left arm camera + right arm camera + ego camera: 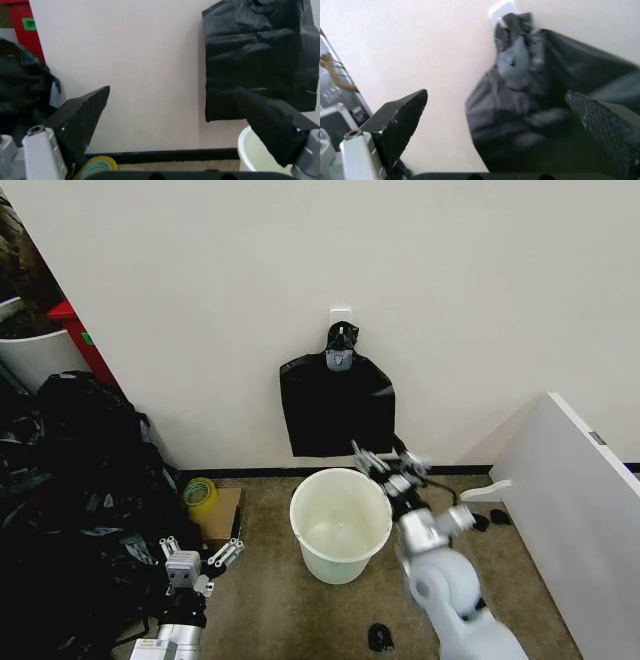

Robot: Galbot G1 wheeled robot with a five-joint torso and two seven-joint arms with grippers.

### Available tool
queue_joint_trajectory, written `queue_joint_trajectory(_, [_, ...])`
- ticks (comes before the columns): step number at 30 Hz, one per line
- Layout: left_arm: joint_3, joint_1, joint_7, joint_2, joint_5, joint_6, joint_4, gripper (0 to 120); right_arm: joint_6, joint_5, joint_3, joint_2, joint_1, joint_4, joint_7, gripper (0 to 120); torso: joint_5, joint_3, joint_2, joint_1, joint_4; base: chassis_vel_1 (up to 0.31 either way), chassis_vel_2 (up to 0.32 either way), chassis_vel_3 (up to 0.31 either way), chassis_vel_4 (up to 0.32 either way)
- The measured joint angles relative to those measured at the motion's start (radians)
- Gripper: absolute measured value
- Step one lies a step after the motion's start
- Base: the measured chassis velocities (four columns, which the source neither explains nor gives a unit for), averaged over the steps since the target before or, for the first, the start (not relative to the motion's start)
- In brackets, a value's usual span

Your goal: Place the garbage bag over the trash bin.

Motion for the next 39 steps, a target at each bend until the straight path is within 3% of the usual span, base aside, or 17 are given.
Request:
queue_joint_trajectory(11, [0.002, -0.007, -0.001, -0.01, 0.008, 0.0, 0.013, 97, -0.055, 0.194, -0.02, 0.11, 0.233, -0.204, 0.067, 100, 0.0001, 0.0, 0.0, 0.0, -0.0003, 0.0, 0.0, 0.0, 0.0])
queue_joint_trajectory(16, [0.002, -0.008, -0.003, -0.01, 0.011, 0.0, 0.018, 97, -0.062, 0.211, -0.01, 0.125, 0.341, -0.297, 0.099, 100, 0.0002, 0.0, 0.0, 0.0, -0.0002, 0.0, 0.0, 0.0, 0.0])
queue_joint_trajectory(22, [0.006, -0.006, -0.006, -0.014, 0.019, 0.0, 0.019, 97, -0.068, 0.218, -0.008, 0.122, 0.375, -0.332, 0.113, 95, 0.0001, 0.0, 0.0, 0.0, -0.0003, 0.0, 0.0, 0.0, 0.0])
queue_joint_trajectory(28, [0.009, -0.004, -0.009, -0.016, 0.024, 0.0, 0.014, 97, -0.067, 0.22, -0.007, 0.124, 0.378, -0.33, 0.115, 69, 0.0001, 0.0, 0.0, 0.0, -0.0003, 0.0, 0.0, 0.0, 0.0])
queue_joint_trajectory(30, [0.009, -0.004, -0.009, -0.016, 0.024, 0.0, 0.013, 97, -0.067, 0.22, -0.007, 0.124, 0.378, -0.33, 0.115, 67, 0.0002, 0.0, 0.0, 0.0, -0.0003, 0.0, 0.0, 0.0, 0.0])
queue_joint_trajectory(32, [0.01, -0.004, -0.01, -0.017, 0.026, 0.0, 0.009, 97, -0.064, 0.219, -0.009, 0.124, 0.375, -0.328, 0.114, 55, 0.0001, 0.0, 0.0, 0.0, -0.0003, 0.0, 0.0, 0.0, 0.0])
queue_joint_trajectory(34, [0.01, -0.004, -0.01, -0.017, 0.026, 0.0, 0.009, 97, -0.064, 0.219, -0.009, 0.124, 0.375, -0.328, 0.114, 55, 0.0001, 0.0, 0.0, 0.0, -0.0003, 0.0, 0.0, 0.0, 0.0])
queue_joint_trajectory(36, [0.011, -0.002, -0.012, -0.019, 0.029, 0.0, 0.006, 97, -0.062, 0.215, -0.009, 0.123, 0.369, -0.322, 0.113, 40, 0.0002, 0.0, 0.0, 0.0, -0.0003, 0.0, 0.0, 0.0, 0.0])
queue_joint_trajectory(39, [0.012, -0.001, -0.014, -0.021, 0.031, -0.001, 0.006, 97, -0.06, 0.213, -0.009, 0.123, 0.367, -0.321, 0.113, 32, 0.0001, 0.0, 0.0, 0.0, -0.0003, 0.0, 0.0, 0.0, 0.0])
